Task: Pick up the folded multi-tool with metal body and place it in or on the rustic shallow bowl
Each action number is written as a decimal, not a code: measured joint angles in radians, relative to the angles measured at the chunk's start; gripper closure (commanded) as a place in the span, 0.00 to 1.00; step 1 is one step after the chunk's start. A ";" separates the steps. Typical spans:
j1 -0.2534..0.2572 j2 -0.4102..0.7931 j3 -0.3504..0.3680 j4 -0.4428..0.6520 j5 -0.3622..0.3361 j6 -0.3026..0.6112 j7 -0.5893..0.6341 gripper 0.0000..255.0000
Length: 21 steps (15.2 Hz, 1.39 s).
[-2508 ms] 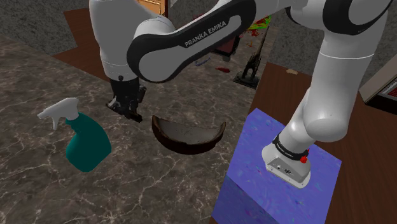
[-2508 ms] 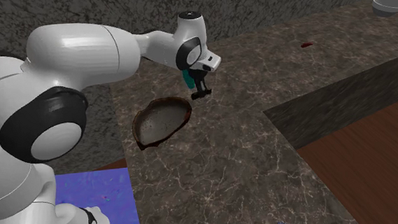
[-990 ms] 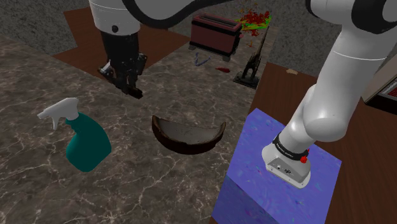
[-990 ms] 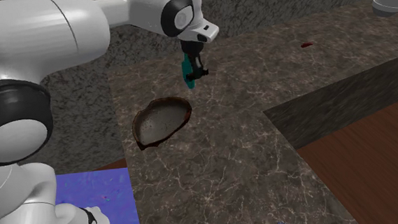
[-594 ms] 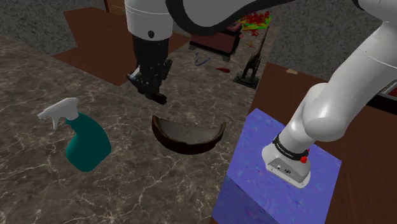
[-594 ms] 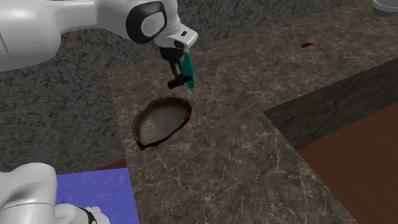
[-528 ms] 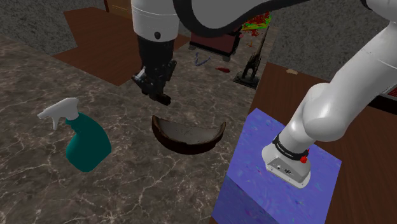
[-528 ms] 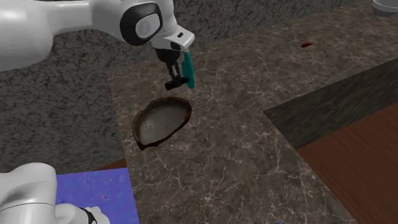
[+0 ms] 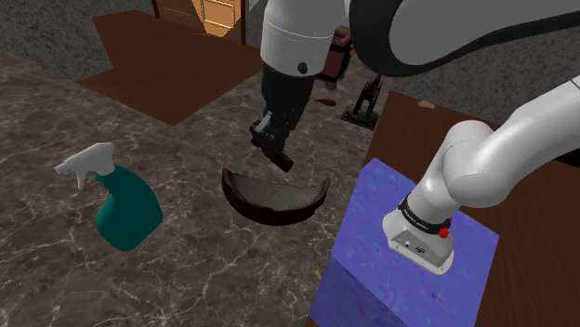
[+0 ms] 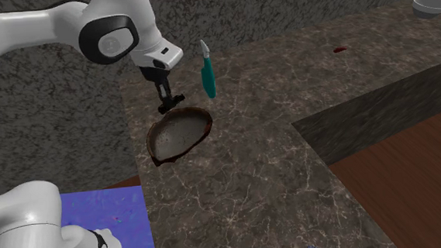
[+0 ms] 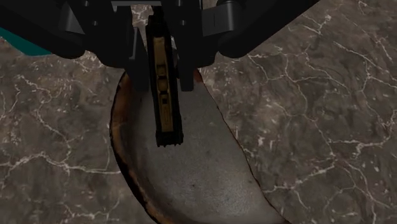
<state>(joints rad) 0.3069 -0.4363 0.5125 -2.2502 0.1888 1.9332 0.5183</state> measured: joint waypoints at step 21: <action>0.008 0.034 0.040 -0.176 0.015 0.210 0.008 1.00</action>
<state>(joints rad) 0.3145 -0.4019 0.5524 -2.4263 0.2042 2.1427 0.5265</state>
